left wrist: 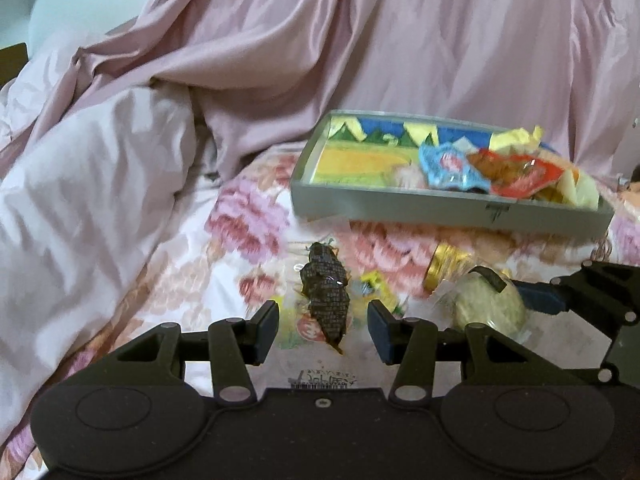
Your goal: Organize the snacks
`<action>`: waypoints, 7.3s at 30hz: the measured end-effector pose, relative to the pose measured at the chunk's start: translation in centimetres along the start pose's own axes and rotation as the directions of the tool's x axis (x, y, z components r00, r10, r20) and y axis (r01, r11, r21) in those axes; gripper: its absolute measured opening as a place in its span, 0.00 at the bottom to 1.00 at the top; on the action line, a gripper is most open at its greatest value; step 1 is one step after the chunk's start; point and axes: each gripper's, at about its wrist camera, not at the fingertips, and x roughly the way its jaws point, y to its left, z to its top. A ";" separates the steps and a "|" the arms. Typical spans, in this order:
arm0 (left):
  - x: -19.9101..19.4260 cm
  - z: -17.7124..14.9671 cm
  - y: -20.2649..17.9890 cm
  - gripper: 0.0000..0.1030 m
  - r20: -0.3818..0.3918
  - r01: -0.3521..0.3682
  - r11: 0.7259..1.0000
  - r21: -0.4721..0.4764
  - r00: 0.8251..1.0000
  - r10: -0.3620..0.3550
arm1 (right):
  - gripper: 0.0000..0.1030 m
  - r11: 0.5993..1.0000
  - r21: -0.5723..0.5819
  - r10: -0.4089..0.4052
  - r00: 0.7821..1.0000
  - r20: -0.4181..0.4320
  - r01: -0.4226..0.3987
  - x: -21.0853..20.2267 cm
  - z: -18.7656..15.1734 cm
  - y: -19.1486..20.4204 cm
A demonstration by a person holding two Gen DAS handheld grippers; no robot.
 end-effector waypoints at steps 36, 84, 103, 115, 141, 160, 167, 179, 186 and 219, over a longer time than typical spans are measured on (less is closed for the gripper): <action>7.5 12.4 -8.5 0.49 0.170 0.045 0.999 -0.002 0.984 -0.044 | 0.51 0.955 0.264 -0.201 0.953 0.226 0.139 1.9 3.1 -15.7; 12.5 11.5 -7.2 0.68 0.107 0.129 0.975 -0.181 0.988 -0.110 | 0.63 0.961 0.230 -0.205 0.950 0.237 0.150 6.0 2.6 -16.0; 7.7 11.1 -3.8 0.99 0.192 0.021 0.975 -0.220 0.981 0.022 | 1.00 0.952 0.261 -0.241 0.923 0.300 0.163 3.6 3.0 -16.0; 3.1 9.1 -1.3 0.99 0.200 0.010 0.967 -0.254 0.979 0.043 | 1.00 0.924 0.310 -0.336 0.858 0.388 0.222 -1.2 2.5 -15.0; -5.3 -0.5 0.5 0.99 0.111 0.036 0.986 -0.163 0.994 -0.017 | 1.00 0.942 0.286 -0.257 0.925 0.279 0.176 -11.3 -2.1 -7.8; -4.6 -5.1 0.3 0.99 -0.026 0.043 0.998 -0.052 0.999 -0.044 | 1.00 0.972 0.206 -0.124 0.990 0.063 0.109 -9.6 -4.0 -3.9; -3.4 -4.1 0.7 0.99 -0.040 0.017 1.000 -0.012 0.999 -0.017 | 1.00 0.977 0.188 -0.100 0.995 -0.015 0.101 -8.3 -3.9 -3.6; -0.1 -2.7 0.5 0.99 -0.092 0.035 0.999 0.038 0.995 -0.032 | 1.00 0.961 0.273 -0.012 0.995 -0.101 0.040 -6.0 -2.9 -6.6; 2.1 -1.8 -0.6 0.99 -0.116 0.057 0.993 0.108 0.992 -0.045 | 1.00 0.966 0.256 -0.006 0.996 -0.091 0.029 -4.1 -2.3 -8.3; 10.2 2.8 -3.0 0.99 -0.221 0.291 0.863 0.413 0.951 -0.215 | 1.00 0.935 0.291 0.211 0.977 0.010 -0.205 7.2 -2.0 -12.4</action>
